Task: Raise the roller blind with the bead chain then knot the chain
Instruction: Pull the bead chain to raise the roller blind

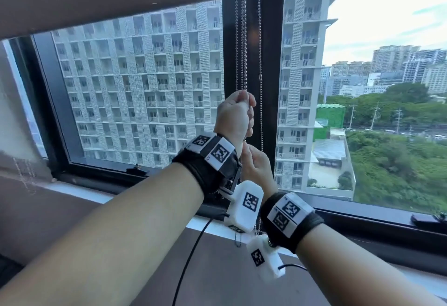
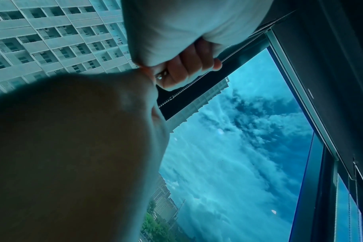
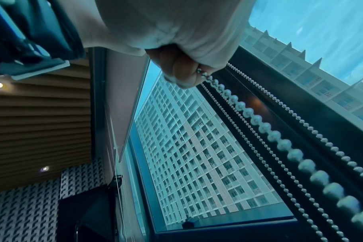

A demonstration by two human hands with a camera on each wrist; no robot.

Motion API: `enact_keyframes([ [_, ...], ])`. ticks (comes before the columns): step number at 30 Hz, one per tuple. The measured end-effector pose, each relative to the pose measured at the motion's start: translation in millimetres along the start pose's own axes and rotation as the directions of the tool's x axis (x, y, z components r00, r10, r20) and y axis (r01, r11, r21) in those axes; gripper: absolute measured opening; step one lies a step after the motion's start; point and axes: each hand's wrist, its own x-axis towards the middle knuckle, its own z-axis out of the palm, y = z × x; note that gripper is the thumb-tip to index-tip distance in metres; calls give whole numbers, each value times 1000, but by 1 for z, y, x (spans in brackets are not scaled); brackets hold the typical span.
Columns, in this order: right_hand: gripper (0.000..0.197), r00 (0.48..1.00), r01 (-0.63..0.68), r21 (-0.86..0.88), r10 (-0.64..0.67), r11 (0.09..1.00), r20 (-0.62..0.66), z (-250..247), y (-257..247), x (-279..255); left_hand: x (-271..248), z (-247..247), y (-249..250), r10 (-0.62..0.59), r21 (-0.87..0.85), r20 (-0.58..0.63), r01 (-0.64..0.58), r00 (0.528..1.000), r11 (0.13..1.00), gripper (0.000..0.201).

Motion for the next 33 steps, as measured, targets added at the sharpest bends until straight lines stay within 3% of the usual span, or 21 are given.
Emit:
enact_keyframes([
  [5,40,994,-68,107,57,992,96,-2,5,-7,-3,-7,-2,3,-11,0,-3,1000,1000,36],
  [8,26,986,-124,162,104,979,129,-9,3,-5,-4,-14,1,6,-15,-1,-6,1000,1000,37],
  [14,23,999,32,79,-33,996,12,-19,-32,31,-15,-27,-6,11,0,-5,-11,1000,1000,37],
  [19,25,993,113,85,-111,990,-30,-11,-76,70,-34,-36,-31,-68,79,7,67,998,995,37],
  [24,31,999,-12,269,0,963,45,5,-107,89,-49,-41,-54,-83,24,19,82,996,996,39],
  [28,36,1000,-12,257,8,966,16,17,-100,90,-51,-45,-59,-134,-38,56,137,989,990,55],
  [33,39,999,-26,269,15,963,42,20,-100,84,-53,-52,-58,-172,-43,114,178,978,983,55],
])
